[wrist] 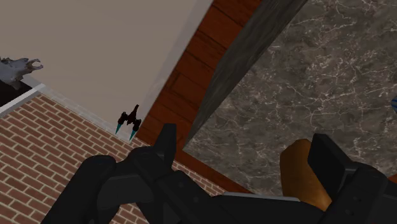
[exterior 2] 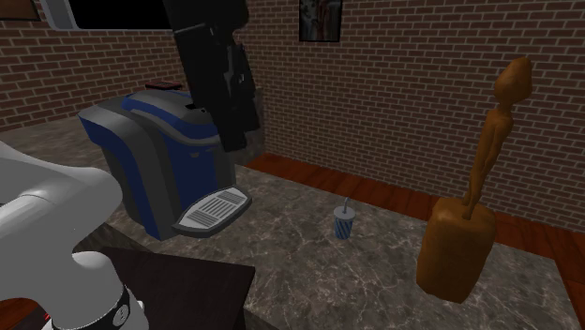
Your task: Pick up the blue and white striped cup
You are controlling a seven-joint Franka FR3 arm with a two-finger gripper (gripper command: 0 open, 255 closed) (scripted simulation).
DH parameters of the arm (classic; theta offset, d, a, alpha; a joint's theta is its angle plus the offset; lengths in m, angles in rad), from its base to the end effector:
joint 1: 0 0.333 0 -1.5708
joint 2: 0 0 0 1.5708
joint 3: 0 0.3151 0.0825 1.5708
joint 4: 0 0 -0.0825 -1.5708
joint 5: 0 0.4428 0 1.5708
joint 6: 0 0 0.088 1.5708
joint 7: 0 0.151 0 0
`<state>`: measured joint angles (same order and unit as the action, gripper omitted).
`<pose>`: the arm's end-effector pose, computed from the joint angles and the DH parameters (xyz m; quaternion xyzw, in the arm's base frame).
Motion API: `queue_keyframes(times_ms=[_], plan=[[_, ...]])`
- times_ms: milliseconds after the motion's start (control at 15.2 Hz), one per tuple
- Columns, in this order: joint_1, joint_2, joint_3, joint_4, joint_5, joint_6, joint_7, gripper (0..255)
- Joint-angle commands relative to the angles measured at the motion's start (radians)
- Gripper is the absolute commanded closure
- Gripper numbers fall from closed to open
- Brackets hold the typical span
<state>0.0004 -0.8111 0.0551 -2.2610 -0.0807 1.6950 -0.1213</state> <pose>0.3799 0.0149 0.6204 0.9874 0.0815 0.1191 0.0651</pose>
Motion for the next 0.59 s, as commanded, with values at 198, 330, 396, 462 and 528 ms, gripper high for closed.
queue_keyframes(times_ms=[198, 330, 396, 462, 528], plan=[[0.012, 0.012, 0.05, -0.057, 0.026, 0.06, 0.061, 0], [0.021, 0.027, 0.084, -0.089, 0.042, 0.102, 0.101, 0], [0.025, 0.036, 0.101, -0.104, 0.05, 0.123, 0.121, 0], [0.029, 0.047, 0.119, -0.117, 0.058, 0.144, 0.142, 0], [0.033, 0.059, 0.137, -0.129, 0.066, 0.166, 0.162, 0]])
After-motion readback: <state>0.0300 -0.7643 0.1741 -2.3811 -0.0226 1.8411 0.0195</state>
